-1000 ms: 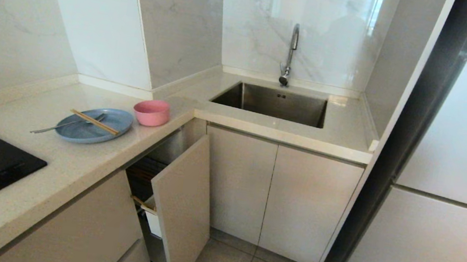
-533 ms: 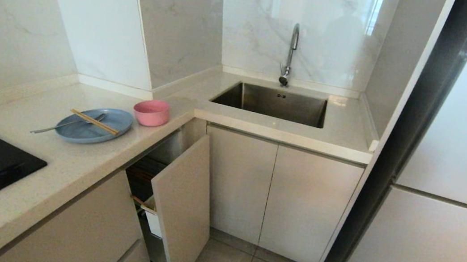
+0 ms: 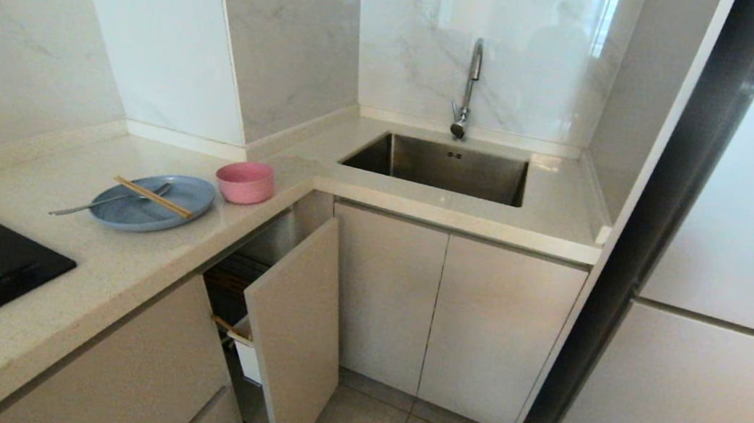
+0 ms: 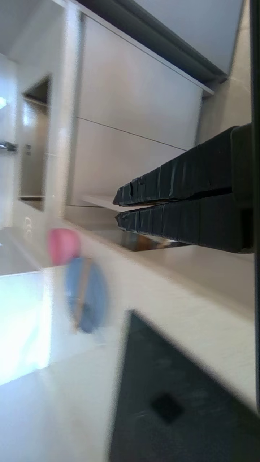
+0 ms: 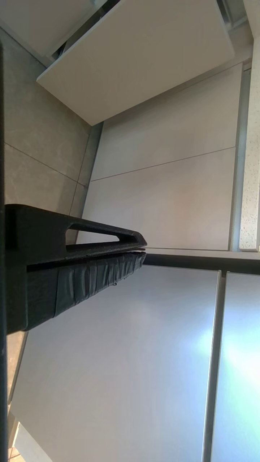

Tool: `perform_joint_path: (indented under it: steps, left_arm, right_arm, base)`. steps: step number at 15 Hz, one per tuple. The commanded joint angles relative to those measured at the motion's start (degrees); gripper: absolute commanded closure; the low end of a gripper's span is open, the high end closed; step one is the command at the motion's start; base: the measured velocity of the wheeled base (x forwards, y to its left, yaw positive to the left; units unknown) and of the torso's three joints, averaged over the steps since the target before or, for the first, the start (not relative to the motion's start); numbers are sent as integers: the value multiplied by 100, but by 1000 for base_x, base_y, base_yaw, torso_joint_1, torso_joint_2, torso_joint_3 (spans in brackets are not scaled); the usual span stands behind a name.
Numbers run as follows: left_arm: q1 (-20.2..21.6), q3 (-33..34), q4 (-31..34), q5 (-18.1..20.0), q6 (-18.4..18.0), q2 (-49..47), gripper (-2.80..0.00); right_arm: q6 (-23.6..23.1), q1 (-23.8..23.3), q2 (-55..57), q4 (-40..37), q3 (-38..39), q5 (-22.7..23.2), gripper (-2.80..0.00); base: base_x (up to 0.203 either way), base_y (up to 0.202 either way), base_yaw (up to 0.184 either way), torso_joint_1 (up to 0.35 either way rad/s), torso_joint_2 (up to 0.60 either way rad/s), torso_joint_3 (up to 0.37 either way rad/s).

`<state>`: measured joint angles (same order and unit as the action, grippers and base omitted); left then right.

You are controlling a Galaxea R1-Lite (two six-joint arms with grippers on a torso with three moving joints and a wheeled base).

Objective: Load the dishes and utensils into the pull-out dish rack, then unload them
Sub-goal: Open the cupboard

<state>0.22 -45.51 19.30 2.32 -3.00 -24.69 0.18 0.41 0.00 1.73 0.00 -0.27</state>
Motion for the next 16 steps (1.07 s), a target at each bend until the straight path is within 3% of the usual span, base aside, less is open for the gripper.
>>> perform_joint_path:
  steps: [1, 4, 8, 12, 16]
  left_arm:
    - [-29, -814, 50, 26, -1, -1171, 0]
    - [-317, -1719, 116, 74, 15, -2239, 0]
    - [-848, -2390, 137, 40, 23, -3571, 0]
    - [-1291, -2683, 43, -422, 19, -4943, 0]
    - [-1303, -2676, -602, -777, 87, -6000, 0]
  right_arm:
    - [-1, 2, 0, 3, 45, 0, 0]
    - [-1, 2, 0, 3, 44, 0, 0]
    - [-1, 2, 0, 3, 44, 0, 0]
    - [-1, 2, 0, 3, 44, 0, 0]
    - [-1, 2, 0, 3, 44, 0, 0]
  base:
    - [0, 0, 0, 0, 0, 0]
    - [0, 0, 0, 0, 0, 0]
    - [0, 0, 0, 0, 0, 0]
    - [0, 0, 0, 0, 0, 0]
    - [0, 0, 0, 0, 0, 0]
